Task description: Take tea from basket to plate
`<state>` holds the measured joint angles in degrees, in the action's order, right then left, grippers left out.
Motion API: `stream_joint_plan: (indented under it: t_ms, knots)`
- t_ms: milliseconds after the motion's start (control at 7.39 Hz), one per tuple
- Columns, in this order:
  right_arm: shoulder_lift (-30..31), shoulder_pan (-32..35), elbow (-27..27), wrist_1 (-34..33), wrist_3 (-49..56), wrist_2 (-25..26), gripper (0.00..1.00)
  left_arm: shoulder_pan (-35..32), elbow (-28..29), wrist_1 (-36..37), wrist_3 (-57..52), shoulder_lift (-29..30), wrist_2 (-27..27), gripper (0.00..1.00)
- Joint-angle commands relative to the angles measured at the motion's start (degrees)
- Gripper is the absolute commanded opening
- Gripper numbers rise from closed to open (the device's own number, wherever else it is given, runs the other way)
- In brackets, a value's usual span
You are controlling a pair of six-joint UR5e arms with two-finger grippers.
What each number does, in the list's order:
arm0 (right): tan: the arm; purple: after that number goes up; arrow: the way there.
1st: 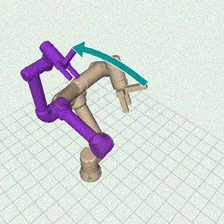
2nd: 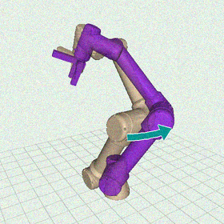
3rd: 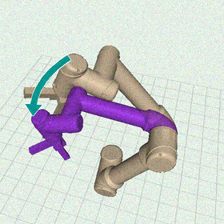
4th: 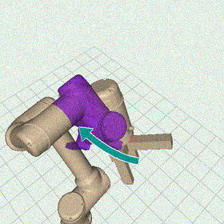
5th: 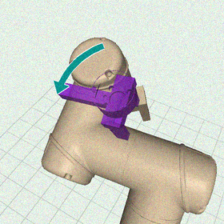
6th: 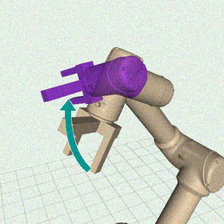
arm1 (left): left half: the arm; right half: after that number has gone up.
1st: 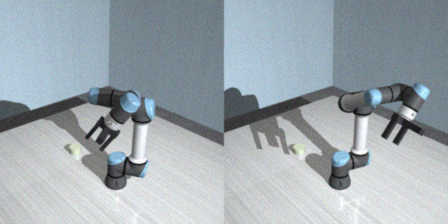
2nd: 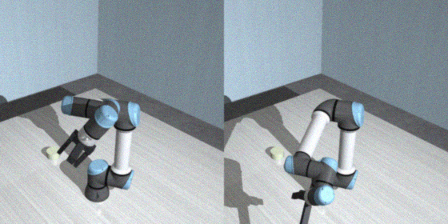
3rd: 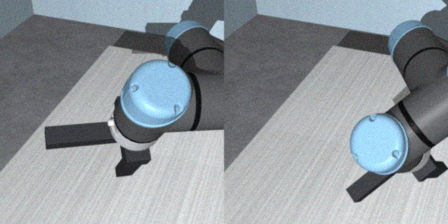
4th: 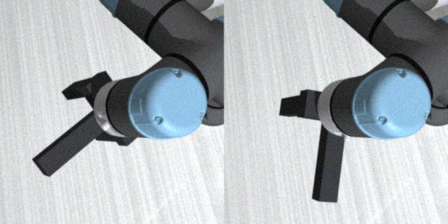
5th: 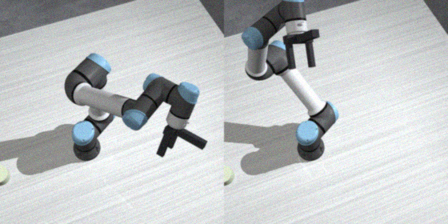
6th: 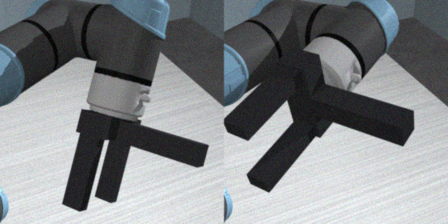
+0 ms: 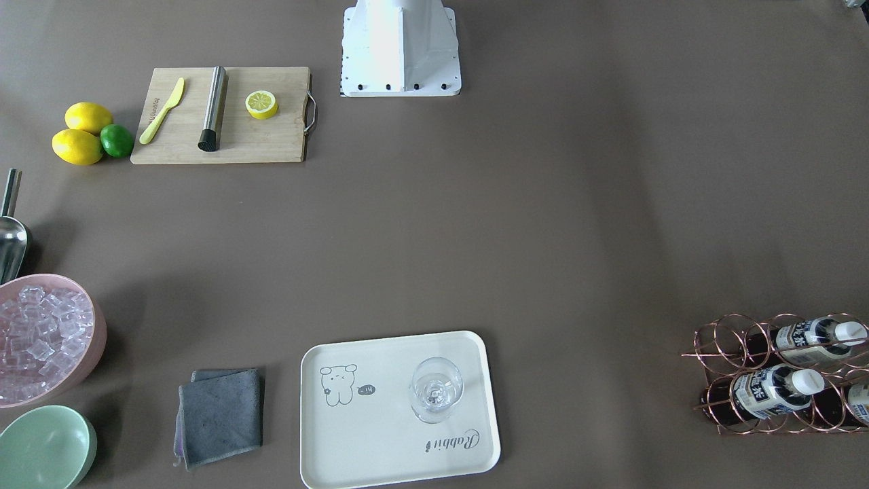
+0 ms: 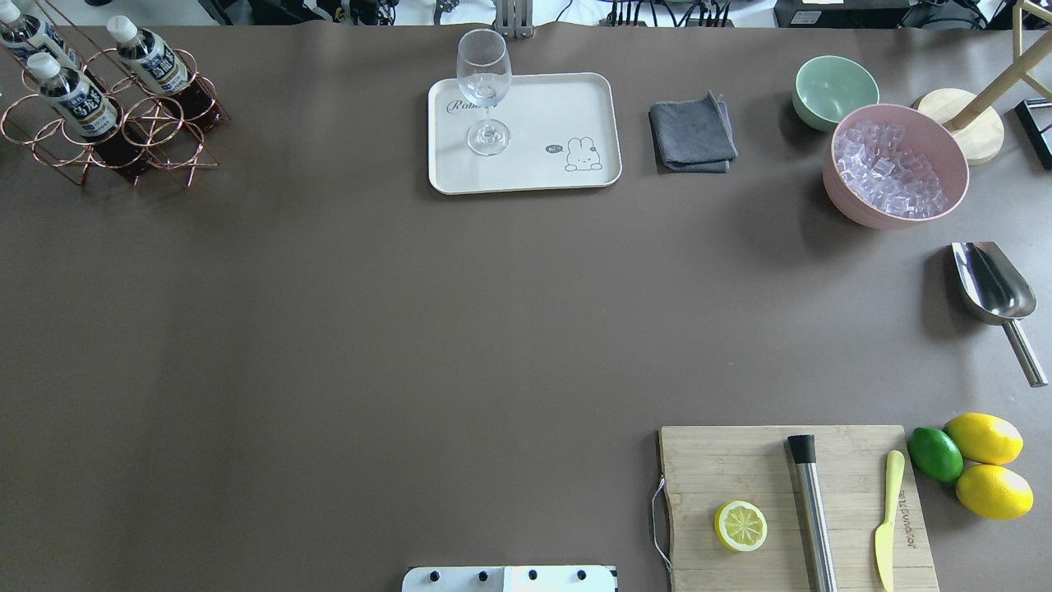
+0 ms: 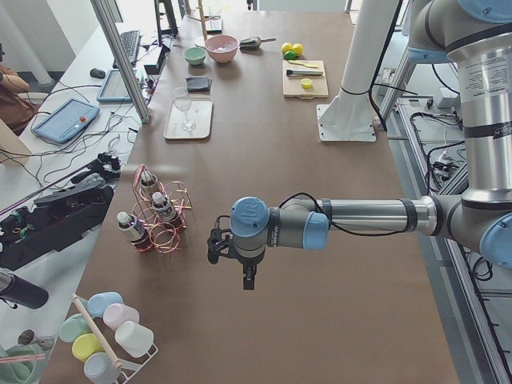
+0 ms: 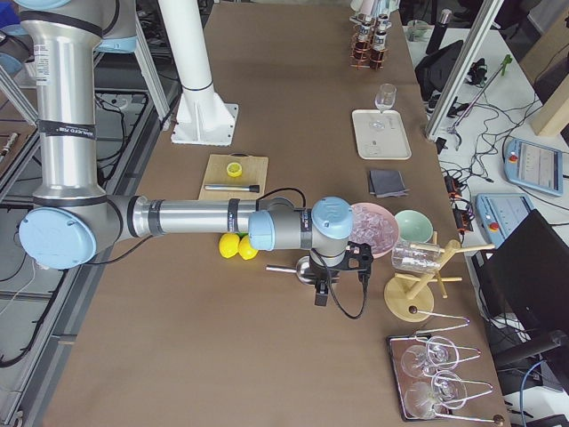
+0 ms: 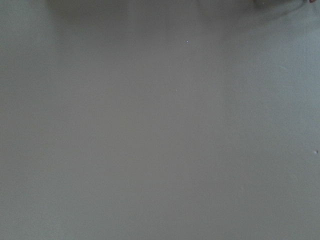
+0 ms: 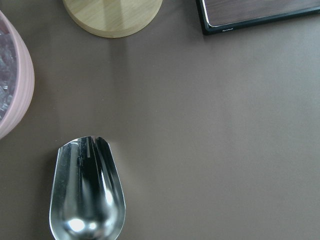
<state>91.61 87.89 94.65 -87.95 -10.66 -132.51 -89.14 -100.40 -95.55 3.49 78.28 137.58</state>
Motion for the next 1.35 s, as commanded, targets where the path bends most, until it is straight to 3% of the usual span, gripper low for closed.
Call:
stream_joint_plan:
  t_ms: [0, 1218]
  knots:
    - [0.15, 0.0, 0.27, -0.03, 0.02, -0.21, 1.0, 0.02, 0.11, -0.08, 3.17, 0.12, 0.05, 0.98]
    - [0.32, 0.0, 0.35, -0.03, -0.07, -0.29, 1.0, -0.16, -2.16, 0.1, 6.59, 0.3, 0.31, 0.98]
